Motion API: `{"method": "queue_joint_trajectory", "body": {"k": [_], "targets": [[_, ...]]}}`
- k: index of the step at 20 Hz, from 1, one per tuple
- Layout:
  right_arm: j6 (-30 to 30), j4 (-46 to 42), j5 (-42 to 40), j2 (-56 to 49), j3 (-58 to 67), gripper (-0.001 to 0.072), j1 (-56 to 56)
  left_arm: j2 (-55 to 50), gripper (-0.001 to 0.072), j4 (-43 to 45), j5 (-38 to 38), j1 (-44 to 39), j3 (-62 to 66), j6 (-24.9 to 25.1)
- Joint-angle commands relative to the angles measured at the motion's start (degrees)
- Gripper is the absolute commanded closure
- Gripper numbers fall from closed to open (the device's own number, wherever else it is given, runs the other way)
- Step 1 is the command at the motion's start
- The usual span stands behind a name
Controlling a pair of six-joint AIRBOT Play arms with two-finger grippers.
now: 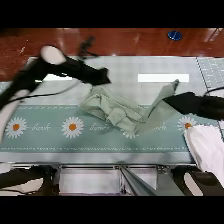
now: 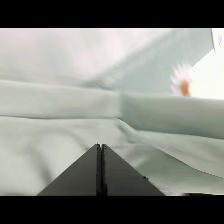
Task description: Fold the shirts.
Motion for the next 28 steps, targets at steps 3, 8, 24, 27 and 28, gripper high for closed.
{"method": "queue_joint_trajectory", "body": {"k": [3, 8, 24, 27, 28], "targets": [[-0.6, 2.8, -20.0, -21.2, 7.8, 0.0680, 19.5, 28.8, 0.0689, 10.8, -3.6, 18.8, -11.7, 1.0], [-0.6, 5.0, -23.3, -45.0, 24.8, 0.0680, 27.3, 46.0, 0.0689, 9.6, -3.7, 20.8, -22.3, 0.4], [-4.0, 10.0, -5.3, -55.2, 36.4, 0.0295, 21.1, 46.9, 0.0689, 4.9, 0.3, 20.8, -38.8, -1.6], [3.3, -11.0, -0.1, -41.7, 35.2, 0.0295, 12.1, 46.9, 0.0689, 4.9, 0.3, 20.8, -38.8, -1.6], [6.3, -20.5, 0.8, -36.2, 32.4, 0.0295, 10.3, 46.9, 0.0688, 4.9, 0.3, 20.8, -38.8, -1.6]]}}
